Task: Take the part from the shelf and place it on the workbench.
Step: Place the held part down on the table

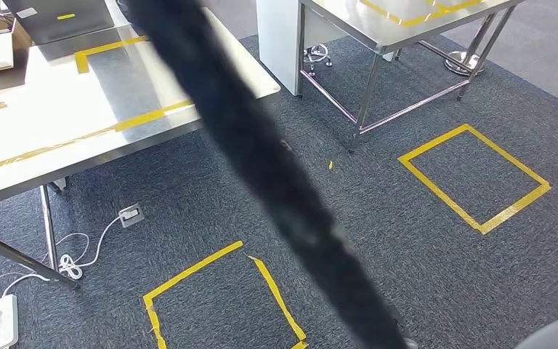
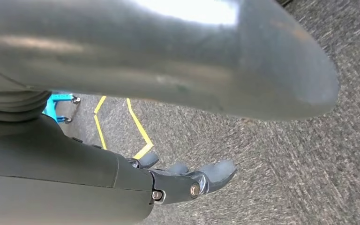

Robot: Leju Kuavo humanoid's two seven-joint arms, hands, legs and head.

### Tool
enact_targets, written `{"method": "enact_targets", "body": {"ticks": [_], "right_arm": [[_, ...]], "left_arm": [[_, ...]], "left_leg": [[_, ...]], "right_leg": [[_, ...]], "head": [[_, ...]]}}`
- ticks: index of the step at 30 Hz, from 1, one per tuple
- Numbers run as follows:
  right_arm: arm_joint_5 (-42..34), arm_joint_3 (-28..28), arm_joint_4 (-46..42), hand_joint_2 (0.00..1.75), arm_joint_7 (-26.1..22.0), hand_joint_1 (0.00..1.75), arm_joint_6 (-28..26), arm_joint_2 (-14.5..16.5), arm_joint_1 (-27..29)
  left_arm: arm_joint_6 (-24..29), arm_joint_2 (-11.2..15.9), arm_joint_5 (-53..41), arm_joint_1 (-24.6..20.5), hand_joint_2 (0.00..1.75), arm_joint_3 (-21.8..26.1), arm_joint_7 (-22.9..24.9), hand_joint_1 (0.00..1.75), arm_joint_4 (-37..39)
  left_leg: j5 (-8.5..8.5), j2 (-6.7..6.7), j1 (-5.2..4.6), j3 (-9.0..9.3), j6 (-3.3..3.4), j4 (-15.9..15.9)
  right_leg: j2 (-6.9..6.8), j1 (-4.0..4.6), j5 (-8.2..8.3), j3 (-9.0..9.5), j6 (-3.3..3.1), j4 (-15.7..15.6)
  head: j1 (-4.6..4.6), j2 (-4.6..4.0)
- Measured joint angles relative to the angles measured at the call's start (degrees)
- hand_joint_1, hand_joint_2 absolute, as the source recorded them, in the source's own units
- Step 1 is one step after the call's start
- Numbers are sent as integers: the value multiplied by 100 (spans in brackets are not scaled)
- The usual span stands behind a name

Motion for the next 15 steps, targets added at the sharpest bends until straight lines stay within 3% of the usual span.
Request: {"method": "enact_targets", "body": {"ticks": [3,6,7,8,9,11,12,13,15], "right_arm": [[1,-6,-1,0,-10,0,2,2,-1],[2,-6,-1,0,-27,0,3,1,3],[2,-7,-2,0,-31,0,2,1,5],[3,-8,-2,0,-32,0,2,0,6],[4,-9,-2,0,-32,0,2,0,7],[8,-11,-1,0,-31,0,1,0,7],[9,-11,-1,0,-31,0,0,0,5],[9,-11,-1,0,-31,0,-1,0,4],[10,-12,-1,0,-32,0,-2,0,4]], "left_arm": [[2,-3,7,-6,175,-10,-28,175,-2],[5,-7,8,18,175,-21,-38,175,13],[5,-9,8,39,175,-26,-38,175,22],[6,-10,7,55,175,-31,-38,175,29],[6,-10,7,64,175,-34,-39,175,34],[8,-9,7,59,175,-36,-44,175,36],[10,-9,5,50,175,-36,-47,175,35],[11,-9,3,44,175,-37,-48,175,34],[13,-10,-2,36,175,-39,-47,175,32]], "left_leg": [[-142,26,15,-109,-99,255],[-535,42,45,-705,-170,1321],[-559,42,54,-876,-176,1569],[-473,43,59,-950,-174,1616],[-277,44,62,-900,-162,1423],[176,61,51,-567,-109,643],[297,72,33,-402,-72,294],[339,82,13,-298,-38,81],[296,76,-18,-241,24,-27]], "right_leg": [[-12,-35,-9,75,-104,-55],[-15,-41,-57,140,-154,-67],[-15,-40,-76,160,-156,-67],[-14,-40,-97,186,-153,-66],[-12,-40,-121,222,-145,-67],[-11,-37,-176,304,-114,-68],[-10,-31,-202,328,-87,-66],[-11,-26,-220,340,-56,-69],[-22,-26,-239,351,14,-92]], "head": [[-20,0],[-38,0],[-39,0],[-39,0],[-39,0],[-40,0],[-45,0],[-48,0],[-51,0]]}}
